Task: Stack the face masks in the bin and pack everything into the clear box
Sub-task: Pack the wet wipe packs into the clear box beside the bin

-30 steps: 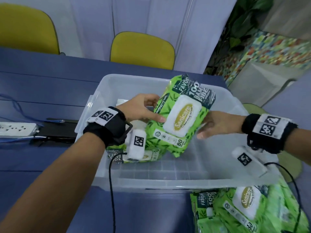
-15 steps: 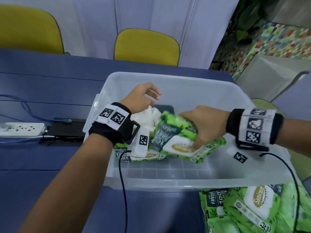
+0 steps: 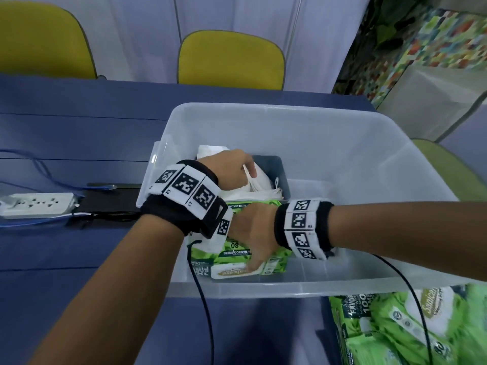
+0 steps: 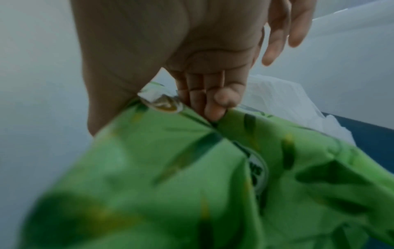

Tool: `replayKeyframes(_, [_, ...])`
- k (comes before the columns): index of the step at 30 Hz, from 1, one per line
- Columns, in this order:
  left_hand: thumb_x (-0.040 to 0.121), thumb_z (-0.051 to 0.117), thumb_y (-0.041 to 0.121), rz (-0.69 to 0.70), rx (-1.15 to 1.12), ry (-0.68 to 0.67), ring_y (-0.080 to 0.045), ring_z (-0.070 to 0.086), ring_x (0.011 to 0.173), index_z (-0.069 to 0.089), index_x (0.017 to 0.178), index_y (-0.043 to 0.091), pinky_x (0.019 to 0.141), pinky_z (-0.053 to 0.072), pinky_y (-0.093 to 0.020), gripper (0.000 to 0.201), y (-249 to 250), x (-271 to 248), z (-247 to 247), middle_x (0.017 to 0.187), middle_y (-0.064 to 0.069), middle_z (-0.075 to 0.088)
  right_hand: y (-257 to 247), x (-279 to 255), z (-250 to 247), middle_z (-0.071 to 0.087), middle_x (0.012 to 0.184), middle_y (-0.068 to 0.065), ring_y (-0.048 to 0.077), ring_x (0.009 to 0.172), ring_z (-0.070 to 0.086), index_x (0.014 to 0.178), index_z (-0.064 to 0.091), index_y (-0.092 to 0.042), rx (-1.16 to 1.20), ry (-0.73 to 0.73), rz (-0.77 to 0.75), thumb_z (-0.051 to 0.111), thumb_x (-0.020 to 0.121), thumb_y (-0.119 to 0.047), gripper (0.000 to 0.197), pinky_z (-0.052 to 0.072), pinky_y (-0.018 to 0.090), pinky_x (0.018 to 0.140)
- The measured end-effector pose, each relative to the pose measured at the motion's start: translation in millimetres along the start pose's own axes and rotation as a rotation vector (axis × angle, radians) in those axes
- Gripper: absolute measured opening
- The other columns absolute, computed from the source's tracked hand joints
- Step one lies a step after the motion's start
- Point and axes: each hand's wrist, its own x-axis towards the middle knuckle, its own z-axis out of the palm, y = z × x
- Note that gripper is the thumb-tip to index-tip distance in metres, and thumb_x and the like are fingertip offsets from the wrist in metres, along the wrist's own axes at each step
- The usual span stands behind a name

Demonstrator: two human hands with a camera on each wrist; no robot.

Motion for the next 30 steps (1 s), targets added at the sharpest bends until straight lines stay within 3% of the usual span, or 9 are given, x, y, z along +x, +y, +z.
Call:
replayKeyframes(4, [0.087,0.048,0.003,-0.047,0.193,-0.050,-0.015,0.052,0.107,0.062,0.113,0.019,0.085,0.042,-0.025,0.034,2,-8,4,0.107,0.005,0.057,0,6,-5,0.058,0.105,-0.003,0.017,0.082,0.050,0.128,0.045,-0.014,-0.056,0.090,-0.002,0.064,0.079,-0.059,0.069,0.040,0.030,0.065])
replayKeyframes(8, [0.087,0.057,0.007,-0.093,0.324,-0.227,-0.012,0.051,0.092,0.061,0.120,0.013,0.058,0.038,-0.014,0.033,2,-9,15,0.108,-0.001,0.062,9,0,4,0.062,0.114,0.002,0.022,0.097,0.061,0.130,0.046,-0.015,0.035,0.059,0.089,0.064,0.073,-0.069,0.080,0.052,0.032,0.080])
replayKeyframes(14, [0.070,0.080,0.043,-0.141,0.588,-0.518,-0.018,0.045,0.080,0.054,0.104,0.011,0.050,0.039,-0.017,0.052,18,-4,49,0.097,-0.004,0.048,54,-69,-11,0.060,0.087,0.000,0.023,0.079,0.056,0.099,0.057,-0.011,-0.005,0.001,0.263,0.062,0.082,-0.055,0.047,0.046,0.031,0.068])
replayKeyframes(17, [0.045,0.086,0.061,-0.133,0.673,-0.491,-0.020,0.059,0.095,0.043,0.127,0.023,0.079,0.048,-0.024,0.101,6,12,71,0.115,0.001,0.056,70,-143,-31,0.050,0.073,-0.009,0.017,0.071,0.047,0.081,0.048,-0.022,0.151,0.259,0.328,0.058,0.085,-0.050,0.030,0.036,0.030,0.066])
replayKeyframes(19, [0.038,0.084,0.064,-0.171,0.771,-0.434,-0.019,0.061,0.099,0.020,0.143,0.029,0.084,0.049,-0.033,0.129,-9,26,97,0.130,-0.002,0.056,65,-195,-34,0.050,0.069,-0.012,0.011,0.066,0.047,0.072,0.039,-0.029,0.233,0.429,0.350,0.051,0.079,-0.057,0.031,0.035,0.031,0.063])
replayKeyframes(21, [0.071,0.075,0.048,-0.119,0.801,-0.370,-0.014,0.052,0.095,0.017,0.147,0.027,0.085,0.044,-0.031,0.098,12,13,92,0.135,-0.005,0.053,50,-238,-19,0.054,0.069,-0.015,0.005,0.067,0.052,0.073,0.040,-0.032,0.297,0.534,0.375,0.045,0.077,-0.064,0.033,0.040,0.028,0.059])
replayKeyframes(23, [0.096,0.052,0.026,-0.155,0.740,-0.369,-0.020,0.052,0.108,0.034,0.143,0.011,0.086,0.039,-0.029,0.052,37,-2,84,0.137,-0.011,0.050,26,-274,11,0.054,0.070,-0.020,0.000,0.068,0.054,0.077,0.043,-0.036,0.374,0.590,0.436,0.044,0.076,-0.069,0.032,0.046,0.027,0.058])
replayKeyframes(27, [0.076,0.076,0.039,-0.112,0.820,-0.336,-0.025,0.052,0.119,0.031,0.142,0.014,0.086,0.041,-0.027,0.083,37,-1,85,0.134,-0.009,0.049,-22,-327,89,0.060,0.075,-0.017,0.001,0.072,0.060,0.076,0.049,-0.036,0.648,0.793,0.671,0.055,0.080,-0.061,0.026,0.047,0.021,0.061])
replayKeyframes(30, [0.073,0.073,0.050,-0.068,0.949,-0.407,-0.027,0.048,0.123,0.026,0.141,0.016,0.092,0.041,-0.031,0.089,38,1,88,0.136,-0.009,0.043,-51,-342,153,0.063,0.075,-0.015,0.005,0.072,0.062,0.069,0.053,-0.032,0.821,0.927,0.947,0.072,0.081,-0.041,0.024,0.048,0.021,0.061])
